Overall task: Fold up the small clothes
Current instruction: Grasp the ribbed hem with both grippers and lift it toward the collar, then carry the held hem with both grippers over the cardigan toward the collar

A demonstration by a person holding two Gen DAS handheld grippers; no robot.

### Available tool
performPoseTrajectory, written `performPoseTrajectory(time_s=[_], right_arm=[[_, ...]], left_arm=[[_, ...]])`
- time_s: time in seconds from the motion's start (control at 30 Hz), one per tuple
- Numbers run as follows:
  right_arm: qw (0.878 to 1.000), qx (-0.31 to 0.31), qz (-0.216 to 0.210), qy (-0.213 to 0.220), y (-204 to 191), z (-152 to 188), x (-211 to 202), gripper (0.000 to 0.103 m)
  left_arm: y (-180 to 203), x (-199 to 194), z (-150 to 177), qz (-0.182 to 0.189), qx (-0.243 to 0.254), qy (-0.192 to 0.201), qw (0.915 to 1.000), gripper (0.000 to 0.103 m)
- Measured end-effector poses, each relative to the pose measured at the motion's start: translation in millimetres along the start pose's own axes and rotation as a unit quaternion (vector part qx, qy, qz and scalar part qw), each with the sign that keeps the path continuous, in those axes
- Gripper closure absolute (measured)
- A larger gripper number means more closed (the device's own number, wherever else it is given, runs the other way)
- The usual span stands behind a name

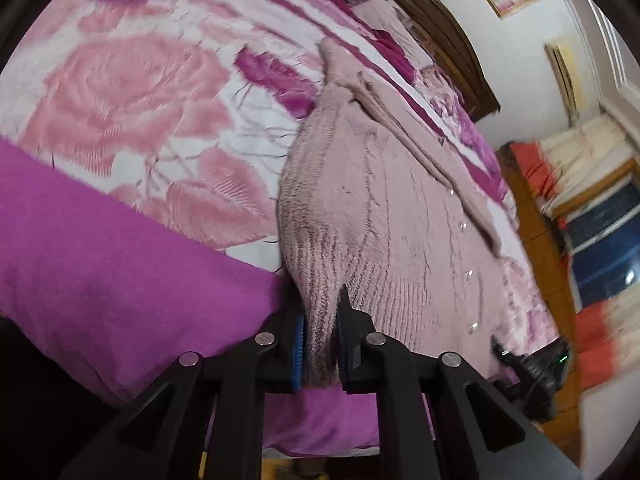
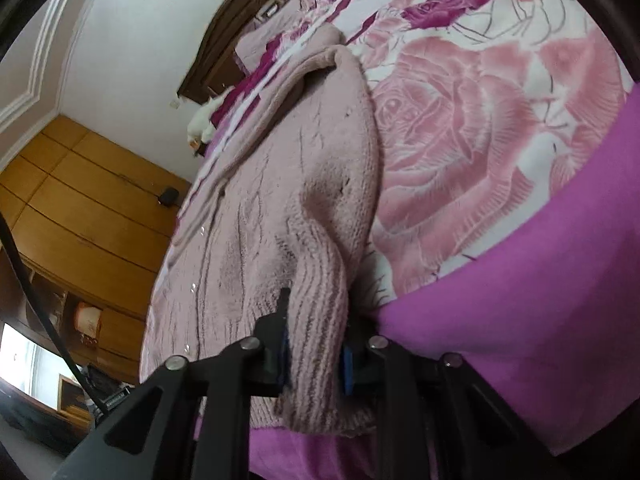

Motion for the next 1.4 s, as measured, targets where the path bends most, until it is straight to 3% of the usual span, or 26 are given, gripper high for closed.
performPoseTrajectory(time_s=[0.1, 0.27, 0.5, 0.9, 1.4], right_arm=[[1.000, -0.024, 0.010, 0.011, -18, 4, -14, 0.090], [0.999, -0.018, -0.010, 0.040, -26, 0, -45, 0.090], [0.997, -0.021, -0.032, 0.063, -28, 8, -74, 0.090], [0.994, -0.071, -0.031, 0.076, -53, 24, -115, 0.091], [0.990, -0.118, -0.036, 0.071, -87, 54, -168, 0.091]], left_arm=[[13, -14, 7, -0.034, 0.039, 0.018, 0.9985, 0.103], [19, -39, 15, -0.028, 0.048, 0.037, 0.9978, 0.103], [28, -63, 29, -0.063, 0.087, 0.065, 0.9921, 0.103], [35, -98, 44, -0.076, 0.119, 0.092, 0.9857, 0.103], [50, -169, 86, -0.091, 0.173, 0.140, 0.9706, 0.103]])
Point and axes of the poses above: each gripper's, at about its wrist camera, not at the fingertips, and x roughly the way its jaws point, y to its right, z to its underside, the point moved 2 cm from there along x, roughly the way its jaws point, and after that the axes turned 9 degrees about -z, right-handed, at the moved point
